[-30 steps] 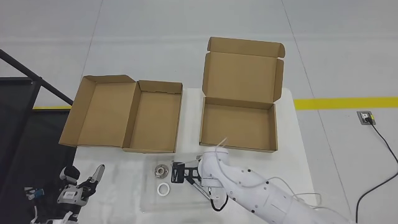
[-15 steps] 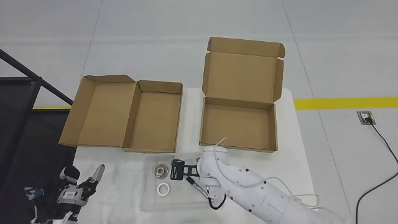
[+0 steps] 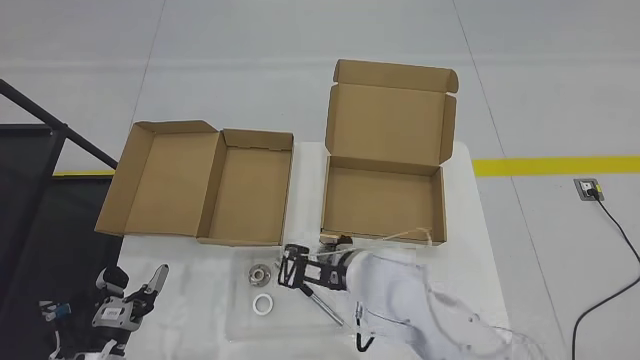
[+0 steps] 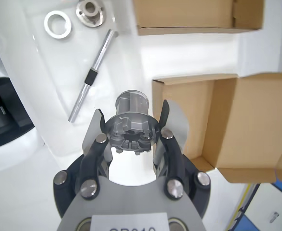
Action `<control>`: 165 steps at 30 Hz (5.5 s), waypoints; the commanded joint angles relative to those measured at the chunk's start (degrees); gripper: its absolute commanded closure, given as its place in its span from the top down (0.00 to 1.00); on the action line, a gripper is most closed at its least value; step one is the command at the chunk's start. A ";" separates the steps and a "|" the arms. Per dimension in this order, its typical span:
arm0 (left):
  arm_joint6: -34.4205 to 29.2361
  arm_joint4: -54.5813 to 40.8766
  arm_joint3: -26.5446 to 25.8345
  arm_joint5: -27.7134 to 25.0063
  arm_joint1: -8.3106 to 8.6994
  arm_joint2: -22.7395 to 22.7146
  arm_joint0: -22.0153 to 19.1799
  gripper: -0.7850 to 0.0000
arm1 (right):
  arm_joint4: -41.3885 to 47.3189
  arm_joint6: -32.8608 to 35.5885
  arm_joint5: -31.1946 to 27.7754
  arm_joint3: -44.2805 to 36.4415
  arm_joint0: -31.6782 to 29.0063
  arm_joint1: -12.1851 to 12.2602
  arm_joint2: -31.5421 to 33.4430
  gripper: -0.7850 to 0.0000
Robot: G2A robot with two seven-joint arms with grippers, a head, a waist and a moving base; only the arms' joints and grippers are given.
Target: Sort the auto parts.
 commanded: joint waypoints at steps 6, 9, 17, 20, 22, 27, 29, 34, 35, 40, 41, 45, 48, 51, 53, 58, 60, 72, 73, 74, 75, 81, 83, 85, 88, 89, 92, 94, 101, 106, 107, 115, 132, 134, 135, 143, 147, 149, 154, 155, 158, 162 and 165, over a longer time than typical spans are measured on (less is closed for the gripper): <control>0.00 0.00 0.00 0.00 0.00 0.00 0.00 1.00 | 7.19 -0.39 1.78 10.02 6.22 0.63 9.17 0.00; 0.00 0.00 0.00 0.00 0.00 0.00 0.00 1.00 | 8.47 -3.35 2.52 18.49 10.84 0.01 9.09 0.00; 0.00 0.00 0.00 0.00 0.00 0.00 0.00 1.00 | 10.59 -9.83 3.42 33.83 19.78 -2.31 4.33 0.00; 0.00 0.00 0.00 0.00 0.00 0.00 0.00 1.00 | 10.59 -9.83 3.42 33.83 19.78 -2.31 4.33 0.00; 0.00 0.00 0.00 0.00 0.00 0.00 0.00 1.00 | 10.59 -9.83 3.42 33.83 19.78 -2.31 4.33 0.00; 0.00 0.00 0.00 0.00 0.00 0.00 0.00 1.00 | 10.80 -10.66 3.14 33.77 19.30 -2.32 4.19 0.00; 0.00 0.00 0.00 0.00 0.00 0.00 0.00 1.00 | 10.45 -11.23 3.47 34.91 19.23 -2.40 3.88 0.00; 0.00 0.00 0.00 0.00 0.00 0.00 0.00 1.00 | 12.63 -12.97 3.67 42.45 23.42 -4.25 0.33 0.00; 0.00 0.00 0.00 0.00 0.00 0.00 0.00 1.00 | 13.05 -13.27 3.85 44.83 24.69 -4.84 -0.73 0.00; 0.00 0.00 0.00 0.00 0.00 0.00 0.00 1.00 | 16.38 -14.31 4.08 57.76 31.18 -8.63 -6.31 0.00; 0.00 0.00 0.00 0.00 0.00 0.00 0.00 1.00 | 17.24 -14.61 3.58 60.45 32.48 -9.45 -7.20 0.00; 0.00 0.00 0.00 0.00 0.00 0.00 0.00 1.00 | 20.44 -17.50 0.45 71.24 36.56 -12.31 -9.55 0.00; 0.00 0.00 0.00 0.00 0.00 0.00 0.00 1.00 | 21.14 -20.40 -0.63 77.43 38.46 -14.09 -10.83 0.00; 0.00 0.00 0.00 0.00 0.00 0.00 0.00 1.00 | 20.76 -21.84 -0.60 81.45 39.53 -15.70 -12.18 0.00; 0.00 0.00 0.00 0.00 0.00 0.00 0.00 1.00 | 20.42 -22.10 -0.16 83.66 39.92 -16.71 -13.00 0.00; 0.00 0.00 0.00 0.00 0.00 0.00 0.00 1.00 | 21.26 -26.47 -0.12 88.08 40.54 -18.70 -13.52 0.00; 0.00 0.00 0.00 0.00 0.00 0.00 0.00 1.00 | 22.24 -31.35 -2.05 90.52 41.07 -18.66 -12.71 0.00; 0.00 0.00 0.00 0.00 0.00 0.00 0.00 1.00 | 18.77 -38.40 -5.70 94.20 40.58 -17.88 -12.92 0.00; 0.00 0.00 0.00 0.00 0.00 0.00 0.00 1.00 | 18.48 -36.80 -4.24 93.72 40.43 -18.22 -13.17 0.00; 0.00 0.00 0.00 0.00 0.00 0.00 0.00 1.00 | 18.38 -35.66 -3.58 93.23 40.30 -18.55 -13.36 0.00; 0.00 0.00 0.00 0.00 0.00 0.00 0.00 1.00 | 18.31 -34.62 -3.17 93.07 40.25 -18.83 -13.50 0.00; 0.00 0.00 0.00 0.00 0.00 0.00 0.00 1.00 | 18.19 -30.96 -2.48 93.73 40.65 -20.22 -14.00 0.00; 0.00 0.00 0.00 0.00 0.00 0.00 0.00 1.00 | 18.31 -30.66 -2.51 94.23 40.75 -20.58 -14.02 0.33; 0.00 0.00 0.00 0.00 0.00 0.00 0.00 1.00 | 18.58 -30.76 -2.90 94.80 40.79 -20.86 -13.94 0.91; 0.00 0.00 0.00 0.00 0.00 0.00 0.00 1.00 | 18.53 -31.37 -3.35 95.65 40.92 -21.13 -13.92 1.00; 0.00 0.00 0.00 0.00 0.00 0.00 0.00 1.00 | 18.53 -31.58 -3.38 95.88 40.93 -21.21 -13.90 1.00; 0.00 0.00 0.00 0.00 0.00 0.00 0.00 1.00 | 18.29 -32.02 -3.61 96.31 41.00 -21.41 -13.94 1.00; 0.00 0.00 0.00 0.00 0.00 0.00 0.00 1.00 | 17.98 -32.37 -3.57 96.46 41.15 -21.50 -13.99 1.00; 0.00 0.00 0.00 0.00 0.00 0.00 0.00 1.00 | 15.94 -37.55 -6.00 95.48 41.41 -21.23 -14.33 1.00; 0.00 0.00 0.00 0.00 0.00 0.00 0.00 1.00 | 11.48 -42.65 -7.79 90.25 40.03 -20.76 -15.76 1.00; 0.00 0.00 0.00 0.00 0.00 0.00 0.00 1.00 | 10.32 -43.44 -7.52 88.55 39.45 -20.62 -16.13 1.00; 0.00 0.00 0.00 0.00 0.00 0.00 0.00 1.00 | 2.98 -44.59 2.51 69.36 32.55 -16.74 -14.58 1.00; 0.00 0.00 0.00 0.00 0.00 0.00 0.00 1.00 | -7.00 -32.12 -11.63 22.81 8.52 -5.00 0.82 1.00; 0.00 0.00 0.00 0.00 0.00 0.00 0.00 1.00 | -6.49 -30.67 -12.73 22.38 8.62 -5.32 -0.81 1.00; 0.00 0.00 0.00 0.00 0.00 0.00 0.00 1.00 | -6.43 -29.79 -12.64 22.37 8.96 -5.57 -1.70 1.00; 0.00 0.00 0.00 0.00 0.00 0.00 0.00 1.00 | -4.40 -19.01 -12.97 26.03 13.32 -8.70 -10.79 1.00; 0.00 0.00 0.00 0.00 0.00 0.00 0.00 1.00 | -4.40 -19.01 -12.97 26.03 13.32 -8.70 -10.79 1.00; 0.00 0.00 0.00 0.00 0.00 0.00 0.00 1.00 | -4.40 -19.01 -12.97 26.03 13.32 -8.70 -10.79 1.00; 0.00 0.00 0.00 0.00 0.00 0.00 0.00 1.00 | -4.40 -19.01 -12.97 26.03 13.32 -8.70 -10.79 1.00; 0.00 0.00 0.00 0.00 0.00 0.00 0.00 1.00 | -4.40 -19.01 -12.97 26.03 13.32 -8.70 -10.79 1.00; 0.00 0.00 0.00 0.00 0.00 0.00 0.00 1.00 | -6.87 -22.09 -11.39 25.31 12.01 -8.70 -11.54 1.00; 0.00 0.00 0.00 0.00 0.00 0.00 0.00 1.00 | -13.02 -27.98 -6.24 24.01 8.12 -8.71 -13.70 1.00; 0.00 0.00 0.00 0.00 0.00 0.00 0.00 1.00 | -15.30 -30.00 -2.32 23.35 5.04 -8.88 -15.00 1.00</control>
